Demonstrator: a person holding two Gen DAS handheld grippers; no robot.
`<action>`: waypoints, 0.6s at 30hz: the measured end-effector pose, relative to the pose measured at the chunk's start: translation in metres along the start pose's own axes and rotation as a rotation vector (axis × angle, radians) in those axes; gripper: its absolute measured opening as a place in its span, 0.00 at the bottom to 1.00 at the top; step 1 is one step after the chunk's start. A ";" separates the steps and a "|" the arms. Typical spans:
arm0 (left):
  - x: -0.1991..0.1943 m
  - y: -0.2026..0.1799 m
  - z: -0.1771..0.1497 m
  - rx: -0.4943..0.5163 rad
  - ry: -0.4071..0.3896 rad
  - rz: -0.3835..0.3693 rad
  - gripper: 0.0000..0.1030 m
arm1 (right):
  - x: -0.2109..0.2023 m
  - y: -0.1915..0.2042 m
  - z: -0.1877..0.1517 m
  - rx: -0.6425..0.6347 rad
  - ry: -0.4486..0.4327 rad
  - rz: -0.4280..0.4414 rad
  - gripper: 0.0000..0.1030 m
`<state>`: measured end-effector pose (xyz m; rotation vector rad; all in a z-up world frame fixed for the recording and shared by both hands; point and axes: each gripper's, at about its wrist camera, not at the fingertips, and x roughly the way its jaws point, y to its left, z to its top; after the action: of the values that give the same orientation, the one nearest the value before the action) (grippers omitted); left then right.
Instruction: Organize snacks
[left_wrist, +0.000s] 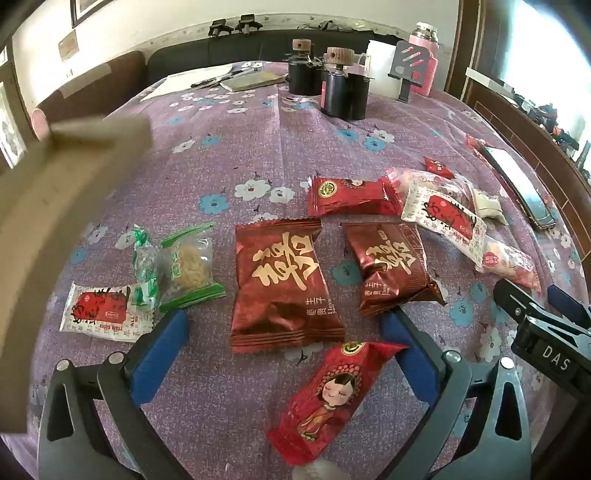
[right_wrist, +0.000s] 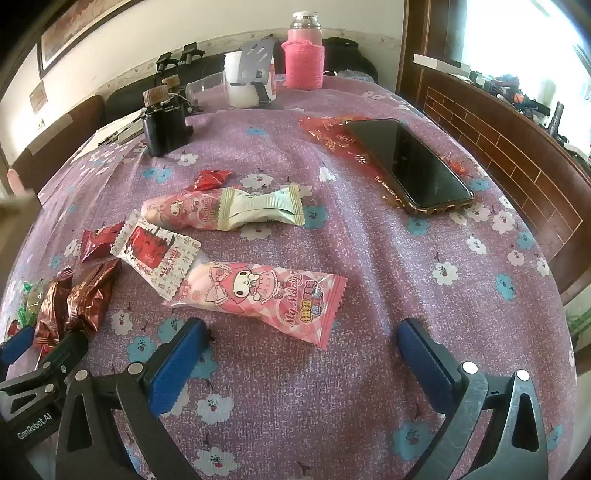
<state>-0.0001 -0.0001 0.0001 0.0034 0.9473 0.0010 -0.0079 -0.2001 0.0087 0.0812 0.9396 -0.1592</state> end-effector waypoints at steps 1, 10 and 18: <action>0.000 0.000 0.000 -0.001 0.001 -0.001 1.00 | 0.000 0.000 0.000 0.002 0.001 0.002 1.00; -0.001 0.001 0.000 0.008 -0.004 -0.010 1.00 | 0.000 0.000 0.000 0.001 0.000 0.001 1.00; 0.001 0.000 0.001 0.008 -0.006 -0.010 1.00 | 0.000 0.000 0.000 0.001 0.001 0.001 1.00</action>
<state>0.0008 -0.0003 -0.0001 0.0063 0.9411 -0.0124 -0.0084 -0.2003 0.0088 0.0823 0.9403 -0.1587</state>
